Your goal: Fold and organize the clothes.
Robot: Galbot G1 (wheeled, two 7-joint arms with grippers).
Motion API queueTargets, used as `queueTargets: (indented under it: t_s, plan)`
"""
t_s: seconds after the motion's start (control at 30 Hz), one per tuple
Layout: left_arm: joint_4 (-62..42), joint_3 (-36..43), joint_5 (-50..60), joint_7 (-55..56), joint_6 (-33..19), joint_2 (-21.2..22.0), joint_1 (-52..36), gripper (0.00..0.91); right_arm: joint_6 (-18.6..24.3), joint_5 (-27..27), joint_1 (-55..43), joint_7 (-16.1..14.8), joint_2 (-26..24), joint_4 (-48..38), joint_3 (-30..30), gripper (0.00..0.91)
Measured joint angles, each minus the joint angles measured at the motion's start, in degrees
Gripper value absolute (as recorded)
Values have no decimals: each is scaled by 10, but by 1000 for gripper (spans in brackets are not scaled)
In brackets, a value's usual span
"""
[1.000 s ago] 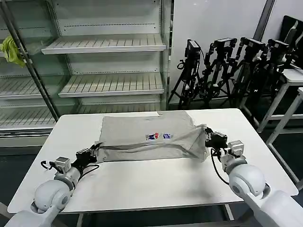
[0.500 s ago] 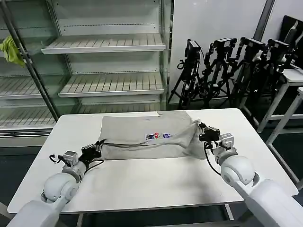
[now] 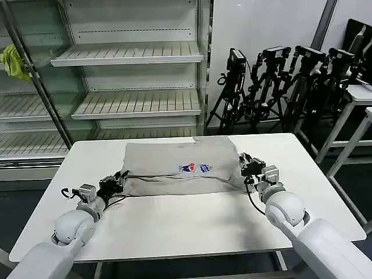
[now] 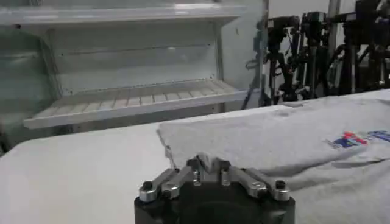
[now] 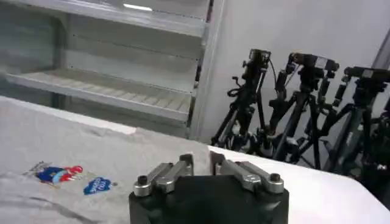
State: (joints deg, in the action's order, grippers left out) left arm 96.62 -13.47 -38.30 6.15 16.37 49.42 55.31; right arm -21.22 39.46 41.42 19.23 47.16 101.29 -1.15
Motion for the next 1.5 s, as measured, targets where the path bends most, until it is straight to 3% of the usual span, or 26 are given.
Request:
queueTargets:
  t_s: [0.3,0.6,0.93,1.5]
  plan:
    - [15,-20,-3,3,2,-8,13,907,-15,20,53,10,-30,52,58,907]
    - [82,-58,-26,4,27,-24,88,907,-31,37,161,28,-51,135,107,907]
    - [100,-64,-23,-1,32,-13,121,907,-33,32,203,31,-26,152,118,907]
    - [84,-60,-8,-10,24,0,136,907,-20,1,217,13,26,95,119,907]
